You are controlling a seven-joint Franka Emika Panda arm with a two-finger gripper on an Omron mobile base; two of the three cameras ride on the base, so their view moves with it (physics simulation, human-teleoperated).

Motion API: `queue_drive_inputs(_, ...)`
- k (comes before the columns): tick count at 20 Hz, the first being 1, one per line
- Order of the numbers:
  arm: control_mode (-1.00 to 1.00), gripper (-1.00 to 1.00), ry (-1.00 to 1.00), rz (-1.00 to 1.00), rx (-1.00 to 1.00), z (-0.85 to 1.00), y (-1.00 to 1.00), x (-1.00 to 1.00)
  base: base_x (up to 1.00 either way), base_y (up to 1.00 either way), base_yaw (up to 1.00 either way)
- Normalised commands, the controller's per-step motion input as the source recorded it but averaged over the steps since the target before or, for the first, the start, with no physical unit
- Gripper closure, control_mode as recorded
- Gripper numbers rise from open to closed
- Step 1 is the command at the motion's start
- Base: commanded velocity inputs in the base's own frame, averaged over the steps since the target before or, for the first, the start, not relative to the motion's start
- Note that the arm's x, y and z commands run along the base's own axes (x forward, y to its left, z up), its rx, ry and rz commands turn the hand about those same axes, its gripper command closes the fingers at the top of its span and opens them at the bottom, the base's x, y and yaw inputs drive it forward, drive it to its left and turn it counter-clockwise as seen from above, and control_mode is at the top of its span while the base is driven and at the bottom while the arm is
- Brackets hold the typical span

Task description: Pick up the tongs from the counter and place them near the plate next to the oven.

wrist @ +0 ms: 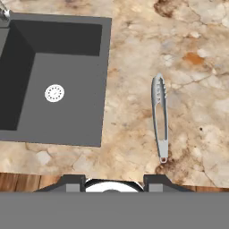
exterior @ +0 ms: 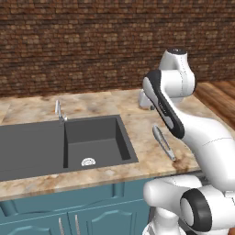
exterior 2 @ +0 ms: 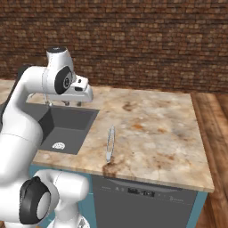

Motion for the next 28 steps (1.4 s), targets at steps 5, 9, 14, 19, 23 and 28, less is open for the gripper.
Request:
queue_drive_inputs(5, -1.0, -1.0, 0.08, -0.05, -0.03, -0.43, -0.12, 0.12, 0.0, 0.0, 0.0)
queue_drive_inputs(9, -1.0, -1.0, 0.22, -0.08, -0.01, -0.69, -0.52, 0.13, 0.0, 0.0, 0.0)
queue_drive_inputs(14, -1.0, -1.0, 0.2, -0.04, 0.0, -0.49, -0.68, 0.06, 0.0, 0.0, 0.0)
queue_drive_inputs(19, -1.0, -1.0, 0.25, -0.14, -0.05, -0.57, -0.33, 0.0, 0.0, 0.0, 0.0)
queue_drive_inputs(23, -1.0, -1.0, 0.18, -0.17, -0.16, -0.73, 0.0, 0.01, 0.0, 0.0, 0.0)
queue_drive_inputs(28, -1.0, -1.0, 0.02, -0.14, -0.12, -0.41, 0.04, 0.13, 0.0, 0.0, 0.0)
